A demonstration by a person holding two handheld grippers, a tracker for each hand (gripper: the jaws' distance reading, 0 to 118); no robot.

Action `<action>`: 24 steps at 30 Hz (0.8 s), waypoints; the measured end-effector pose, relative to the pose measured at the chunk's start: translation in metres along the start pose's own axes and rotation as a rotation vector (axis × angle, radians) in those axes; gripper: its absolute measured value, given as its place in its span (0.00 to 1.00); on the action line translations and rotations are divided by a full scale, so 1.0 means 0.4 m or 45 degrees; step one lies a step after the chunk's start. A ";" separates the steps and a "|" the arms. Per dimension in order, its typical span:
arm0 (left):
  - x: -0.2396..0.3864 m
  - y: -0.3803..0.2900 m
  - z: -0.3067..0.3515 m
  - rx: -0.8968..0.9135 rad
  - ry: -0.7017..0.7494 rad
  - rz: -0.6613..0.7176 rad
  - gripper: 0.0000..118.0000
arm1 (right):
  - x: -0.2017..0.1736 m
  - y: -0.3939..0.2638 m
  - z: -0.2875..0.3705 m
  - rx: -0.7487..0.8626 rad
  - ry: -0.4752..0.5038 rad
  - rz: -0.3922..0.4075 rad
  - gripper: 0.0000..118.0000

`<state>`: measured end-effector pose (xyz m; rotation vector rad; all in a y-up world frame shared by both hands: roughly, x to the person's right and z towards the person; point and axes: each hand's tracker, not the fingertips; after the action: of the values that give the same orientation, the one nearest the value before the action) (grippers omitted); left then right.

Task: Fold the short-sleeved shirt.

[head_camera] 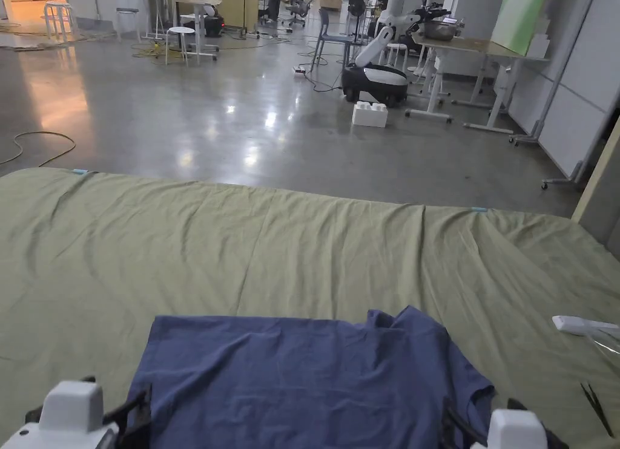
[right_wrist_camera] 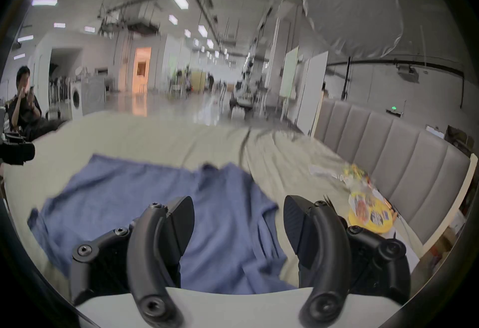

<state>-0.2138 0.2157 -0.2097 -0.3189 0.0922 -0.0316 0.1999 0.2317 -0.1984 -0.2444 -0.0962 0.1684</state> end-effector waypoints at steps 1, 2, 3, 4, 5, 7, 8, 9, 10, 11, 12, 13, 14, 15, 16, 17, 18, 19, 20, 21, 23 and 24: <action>0.014 0.021 0.007 0.062 0.028 0.011 0.53 | -0.013 0.022 0.000 0.052 -0.005 -0.030 0.64; 0.023 0.037 0.012 0.104 0.041 0.017 0.53 | -0.026 0.037 -0.004 0.092 -0.021 -0.063 0.64; 0.028 0.047 0.017 0.145 0.029 0.024 0.52 | -0.037 0.053 -0.002 0.141 -0.027 -0.062 0.63; 0.044 0.061 0.025 0.182 0.022 0.019 0.52 | -0.049 0.068 0.001 0.196 -0.021 -0.061 0.58; 0.051 0.067 0.029 0.208 0.020 0.014 0.49 | -0.059 0.075 0.004 0.219 -0.022 -0.076 0.49; 0.068 0.077 0.042 0.232 0.009 -0.011 0.27 | -0.082 0.091 0.010 0.305 -0.035 -0.043 0.21; 0.085 0.090 0.056 0.238 0.016 -0.033 0.14 | -0.089 0.093 0.013 0.300 -0.034 -0.048 0.14; 0.094 0.093 0.063 0.249 0.026 -0.043 0.11 | -0.093 0.094 0.017 0.309 -0.017 -0.063 0.13; 0.092 0.088 0.070 0.265 0.009 -0.036 0.09 | -0.096 0.094 0.017 0.313 -0.004 -0.080 0.11; 0.087 0.085 0.080 0.284 -0.046 -0.004 0.05 | -0.101 0.092 0.017 0.320 0.003 -0.093 0.06; 0.093 0.096 0.092 0.276 -0.061 0.011 0.05 | -0.105 0.087 0.018 0.323 -0.001 -0.090 0.03; 0.095 0.094 0.097 0.262 -0.042 0.019 0.04 | -0.109 0.085 0.020 0.334 -0.008 -0.078 0.03; 0.093 0.089 0.100 0.249 -0.048 0.033 0.03 | -0.109 0.081 0.020 0.331 0.000 -0.070 0.01; 0.089 0.080 0.101 0.237 -0.055 0.049 0.03 | -0.109 0.075 0.018 0.327 0.011 -0.068 0.01; 0.091 0.087 0.098 0.225 -0.051 0.044 0.02 | -0.111 0.070 0.015 0.320 0.013 -0.067 0.01; 0.087 0.077 0.086 0.186 -0.052 0.029 0.01 | -0.111 0.064 0.009 0.303 0.019 -0.061 0.00; 0.083 0.067 0.078 0.159 -0.053 0.019 0.01 | -0.110 0.058 0.003 0.287 0.026 -0.064 0.00; 0.077 0.046 0.053 0.119 -0.023 0.021 0.01 | -0.110 0.052 -0.004 0.275 0.023 -0.064 0.00; 0.058 0.029 0.018 0.069 -0.028 0.040 0.00 | -0.109 0.044 -0.013 0.256 0.025 -0.070 0.00; 0.046 0.017 -0.004 0.056 -0.023 0.058 0.00 | -0.108 0.038 -0.021 0.239 0.027 -0.077 0.00; 0.020 -0.002 -0.064 0.000 -0.028 0.079 0.00 | -0.105 0.027 -0.036 0.205 0.030 -0.088 0.00; 0.012 -0.002 -0.095 -0.026 -0.027 0.088 0.00 | -0.104 0.021 -0.046 0.187 0.034 -0.089 0.00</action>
<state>-0.2126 0.2028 -0.2459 -0.3360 0.0823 0.0415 0.1598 0.2283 -0.2213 -0.0964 -0.0652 0.1021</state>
